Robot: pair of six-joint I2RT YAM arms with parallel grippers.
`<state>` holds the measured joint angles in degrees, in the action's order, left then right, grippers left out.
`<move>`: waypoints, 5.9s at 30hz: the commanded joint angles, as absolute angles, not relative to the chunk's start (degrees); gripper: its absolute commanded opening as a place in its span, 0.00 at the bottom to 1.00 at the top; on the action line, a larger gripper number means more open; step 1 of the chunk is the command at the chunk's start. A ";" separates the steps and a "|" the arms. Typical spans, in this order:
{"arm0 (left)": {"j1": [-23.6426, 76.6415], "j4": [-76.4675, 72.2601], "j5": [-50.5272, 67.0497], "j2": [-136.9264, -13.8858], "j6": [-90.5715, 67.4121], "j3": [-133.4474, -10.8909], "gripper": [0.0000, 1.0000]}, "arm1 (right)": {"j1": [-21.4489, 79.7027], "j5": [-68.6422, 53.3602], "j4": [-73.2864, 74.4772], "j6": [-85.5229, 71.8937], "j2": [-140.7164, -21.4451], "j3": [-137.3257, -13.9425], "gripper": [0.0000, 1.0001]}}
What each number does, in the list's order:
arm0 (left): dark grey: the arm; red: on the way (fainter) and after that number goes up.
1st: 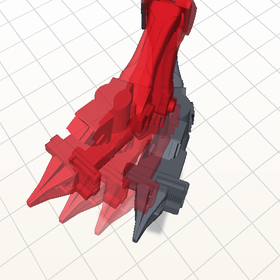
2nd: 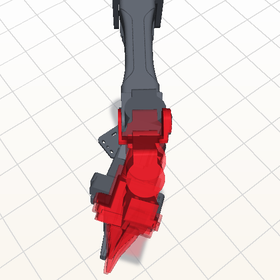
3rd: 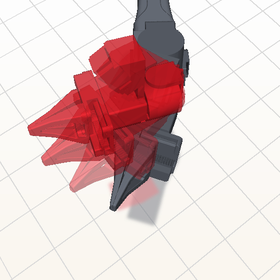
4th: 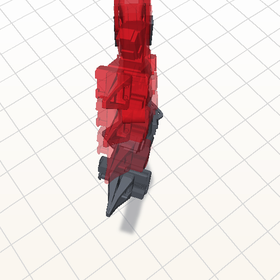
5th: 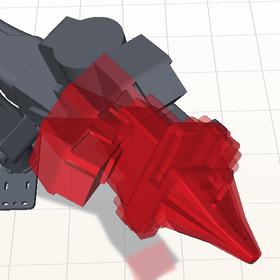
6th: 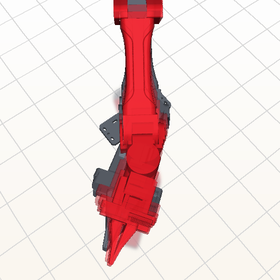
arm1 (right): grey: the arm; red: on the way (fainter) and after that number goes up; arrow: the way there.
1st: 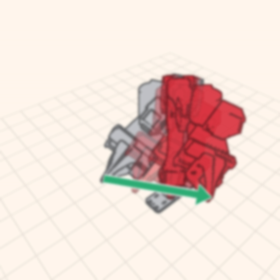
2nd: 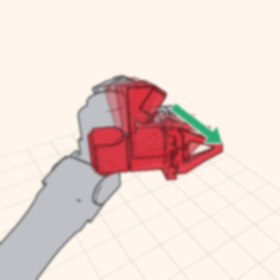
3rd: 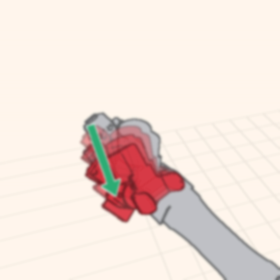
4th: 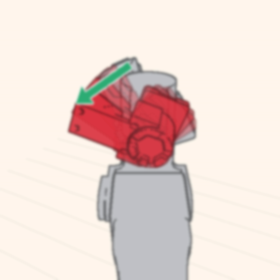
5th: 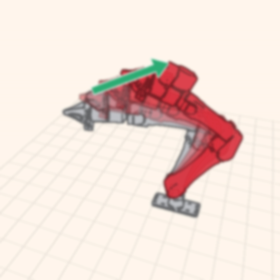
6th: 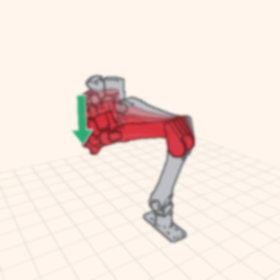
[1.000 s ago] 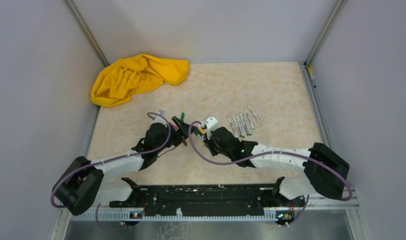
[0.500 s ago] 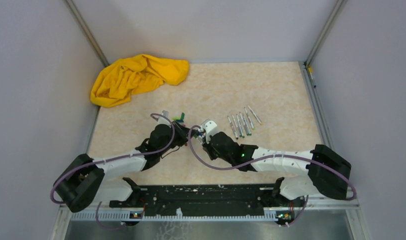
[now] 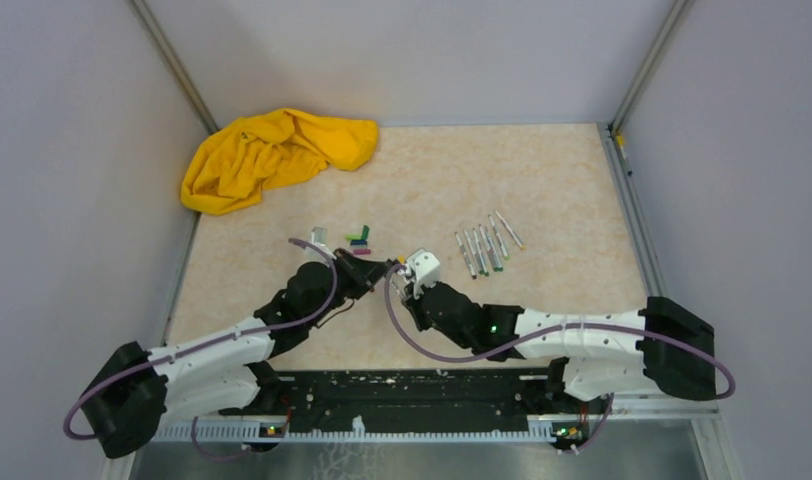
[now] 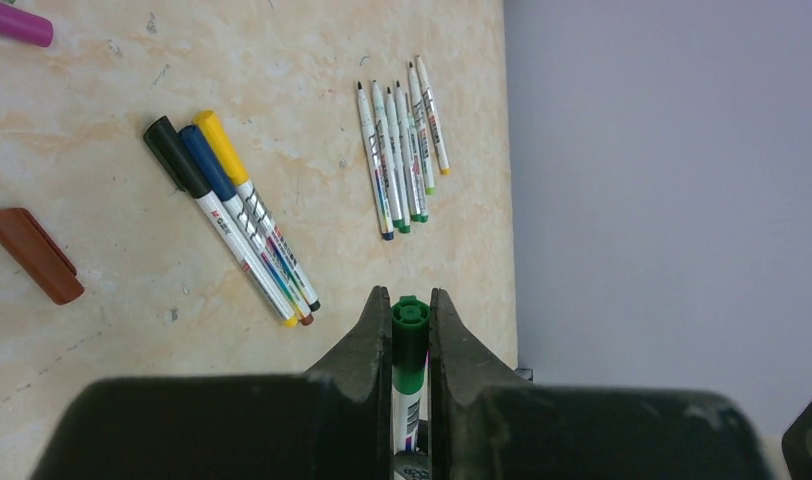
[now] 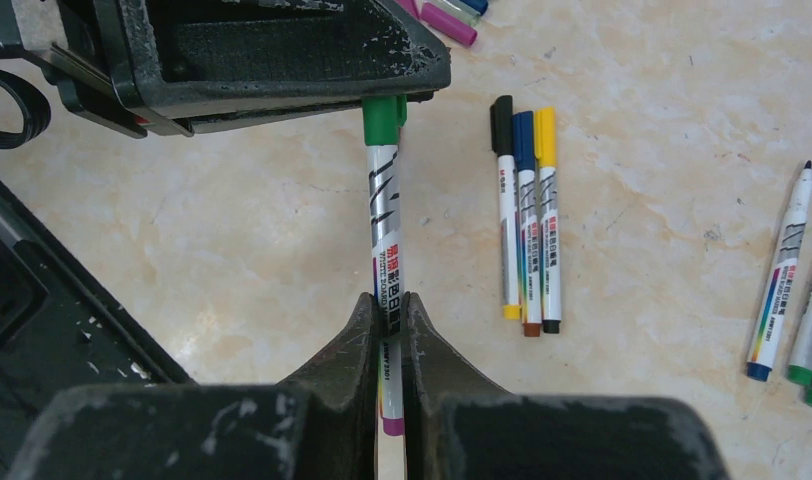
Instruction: Open the pen caps
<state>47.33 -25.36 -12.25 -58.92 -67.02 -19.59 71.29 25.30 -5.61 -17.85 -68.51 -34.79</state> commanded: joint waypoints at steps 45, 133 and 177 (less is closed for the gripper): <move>48.17 -10.99 -25.32 -51.72 -59.96 -31.91 0.00 | 86.30 42.05 8.20 -26.50 -56.84 -29.38 0.00; 33.66 -3.84 -15.44 -56.27 -58.75 -24.53 0.70 | 46.48 14.22 2.50 -5.12 -75.84 -43.65 0.46; 34.61 -6.84 -12.79 -54.92 -59.95 -21.09 0.68 | 52.74 12.58 -4.01 -5.96 -91.96 -43.27 0.39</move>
